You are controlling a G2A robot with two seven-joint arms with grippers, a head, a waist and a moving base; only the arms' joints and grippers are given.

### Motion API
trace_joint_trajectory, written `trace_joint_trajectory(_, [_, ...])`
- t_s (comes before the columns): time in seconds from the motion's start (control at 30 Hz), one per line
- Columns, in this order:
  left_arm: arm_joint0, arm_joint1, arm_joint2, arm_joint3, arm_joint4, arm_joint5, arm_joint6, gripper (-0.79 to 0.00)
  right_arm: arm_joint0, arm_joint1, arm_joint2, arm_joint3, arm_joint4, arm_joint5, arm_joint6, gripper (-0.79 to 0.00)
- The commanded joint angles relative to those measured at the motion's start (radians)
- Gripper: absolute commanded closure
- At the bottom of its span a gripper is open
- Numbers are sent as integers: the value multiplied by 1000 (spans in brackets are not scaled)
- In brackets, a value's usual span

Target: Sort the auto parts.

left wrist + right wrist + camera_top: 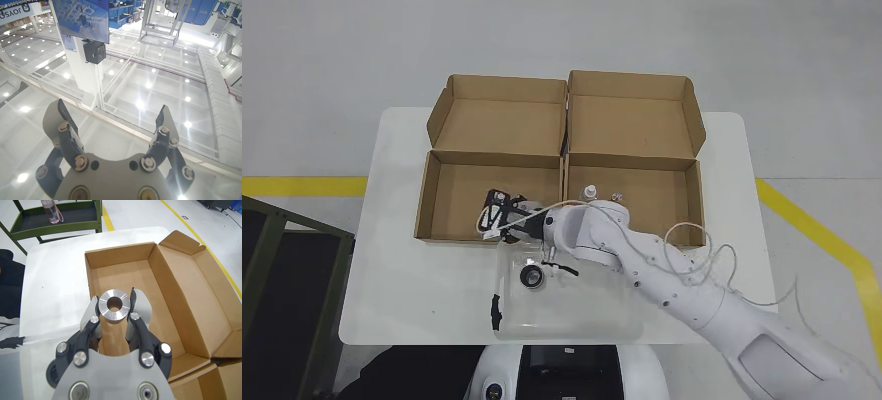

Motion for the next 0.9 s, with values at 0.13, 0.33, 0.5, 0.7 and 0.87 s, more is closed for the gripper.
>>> trace_joint_trajectory(0.13, [0, 0, 0, 0, 0, 0, 0, -785, 38, -41, -20, 94, 14, 8, -11, 0])
trace_joint_trajectory(0.33, [0, 0, 0, 0, 0, 0, 0, -785, 74, -78, -29, 182, 26, 10, -13, 0])
trace_joint_trajectory(0.5, [0, 0, 0, 0, 0, 0, 0, -785, 87, -108, -45, 236, 26, 12, -17, 0])
trace_joint_trajectory(0.7, [0, 0, 0, 0, 0, 0, 0, -785, 94, -140, -59, 296, 18, 12, -26, 0])
trace_joint_trajectory(0.87, [0, 0, 0, 0, 0, 0, 0, -785, 101, -166, -69, 352, 12, 7, -34, 0])
